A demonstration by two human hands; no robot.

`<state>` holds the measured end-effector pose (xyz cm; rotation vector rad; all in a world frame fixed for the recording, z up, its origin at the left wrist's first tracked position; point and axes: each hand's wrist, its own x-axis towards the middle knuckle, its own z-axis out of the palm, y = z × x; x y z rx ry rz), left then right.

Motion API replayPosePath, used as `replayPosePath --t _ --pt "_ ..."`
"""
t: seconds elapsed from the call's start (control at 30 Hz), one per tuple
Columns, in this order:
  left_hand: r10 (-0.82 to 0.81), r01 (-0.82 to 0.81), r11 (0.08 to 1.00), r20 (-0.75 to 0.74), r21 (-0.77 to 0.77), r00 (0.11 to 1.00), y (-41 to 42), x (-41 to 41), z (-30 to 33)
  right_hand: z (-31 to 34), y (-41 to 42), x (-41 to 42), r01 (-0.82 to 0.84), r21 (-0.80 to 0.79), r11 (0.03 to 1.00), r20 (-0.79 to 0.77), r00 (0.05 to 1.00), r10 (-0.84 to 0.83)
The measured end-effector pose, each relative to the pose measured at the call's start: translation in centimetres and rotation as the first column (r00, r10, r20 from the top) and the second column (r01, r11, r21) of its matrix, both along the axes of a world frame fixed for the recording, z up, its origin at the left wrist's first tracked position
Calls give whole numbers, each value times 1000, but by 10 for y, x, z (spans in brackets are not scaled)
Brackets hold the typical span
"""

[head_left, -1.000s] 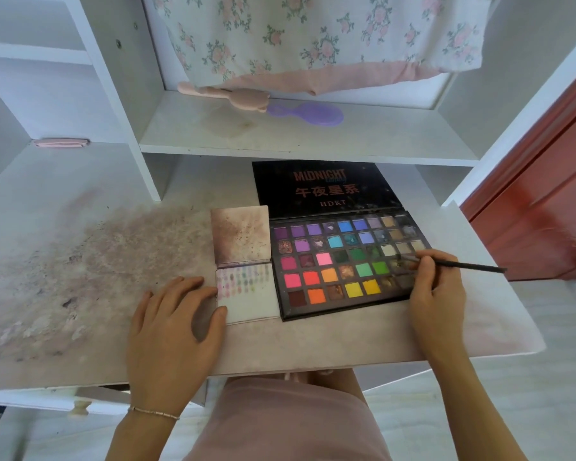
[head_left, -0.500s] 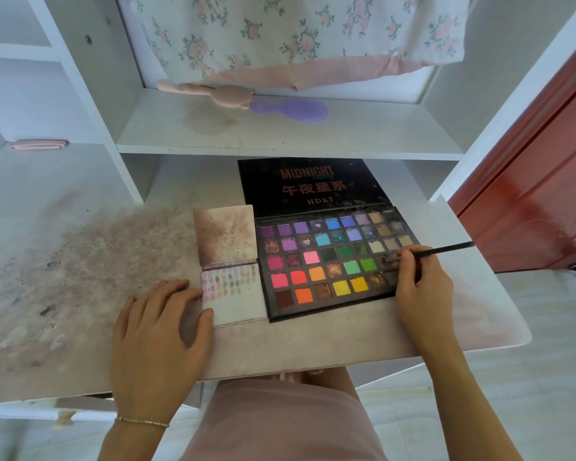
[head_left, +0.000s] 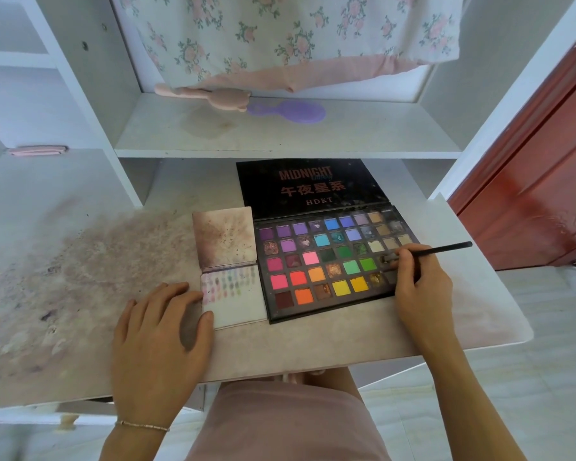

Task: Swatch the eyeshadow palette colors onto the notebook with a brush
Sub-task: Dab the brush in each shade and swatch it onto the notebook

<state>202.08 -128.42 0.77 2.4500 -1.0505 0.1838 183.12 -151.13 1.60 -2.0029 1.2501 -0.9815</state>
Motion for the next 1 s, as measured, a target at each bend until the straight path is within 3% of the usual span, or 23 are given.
replayPosePath --t 0.3,0.7,1.0 --pt "-7 8 1000 34 -7 999 1 3 -5 3 8 4 -2 0 1000 97 995 2" --pt "0 0 1000 42 -14 999 1 1 -4 7 74 61 -330 55 942 326 898 296" --pt "-6 6 1000 32 -10 999 2 2 -3 5 98 92 -441 74 894 185 887 423"
